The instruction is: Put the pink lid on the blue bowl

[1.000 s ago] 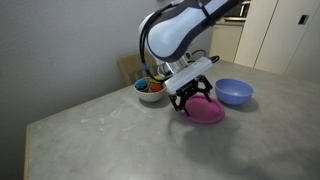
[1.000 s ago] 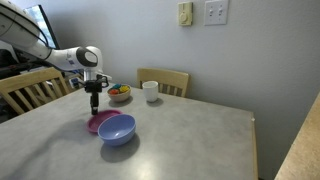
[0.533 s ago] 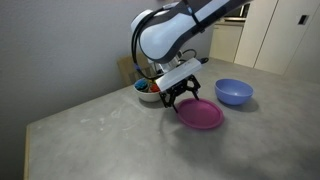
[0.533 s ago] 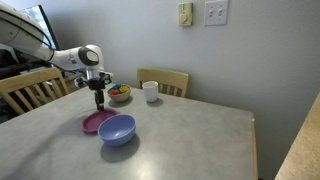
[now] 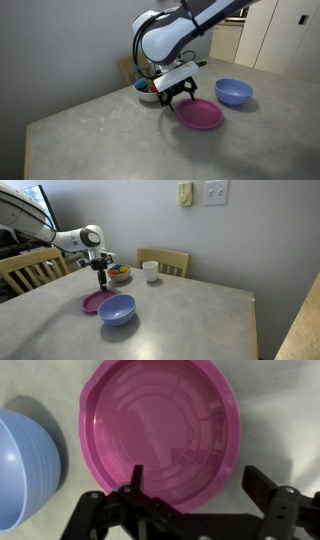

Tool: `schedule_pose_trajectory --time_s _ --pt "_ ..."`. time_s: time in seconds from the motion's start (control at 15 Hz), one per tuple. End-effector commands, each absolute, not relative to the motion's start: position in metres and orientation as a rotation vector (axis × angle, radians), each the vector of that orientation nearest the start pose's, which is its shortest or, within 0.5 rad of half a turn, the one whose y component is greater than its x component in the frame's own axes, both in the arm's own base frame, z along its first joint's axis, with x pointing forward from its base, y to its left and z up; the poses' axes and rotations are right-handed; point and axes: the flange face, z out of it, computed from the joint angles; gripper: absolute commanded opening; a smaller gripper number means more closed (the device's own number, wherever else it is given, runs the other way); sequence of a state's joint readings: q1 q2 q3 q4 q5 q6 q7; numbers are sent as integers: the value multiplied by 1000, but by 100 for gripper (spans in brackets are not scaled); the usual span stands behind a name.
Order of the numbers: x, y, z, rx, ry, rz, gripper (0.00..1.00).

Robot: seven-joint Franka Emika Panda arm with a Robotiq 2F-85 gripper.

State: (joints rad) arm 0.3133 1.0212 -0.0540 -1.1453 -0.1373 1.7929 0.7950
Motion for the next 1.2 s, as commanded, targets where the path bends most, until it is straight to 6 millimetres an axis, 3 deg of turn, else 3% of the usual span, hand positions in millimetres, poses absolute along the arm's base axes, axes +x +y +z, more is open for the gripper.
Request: schedule_pose_trajectory --time_s 0.0,0.33,0.4,0.47,1.13 --pt "698 172 138 -3309 955 409 100" --pt "699 174 130 -3248 1123 392 100" --pt "699 174 130 -3241 1152 384 75" --pt "700 174 131 -3234 1169 380 74" --pt "706 178 135 -3092 1446 212 4"
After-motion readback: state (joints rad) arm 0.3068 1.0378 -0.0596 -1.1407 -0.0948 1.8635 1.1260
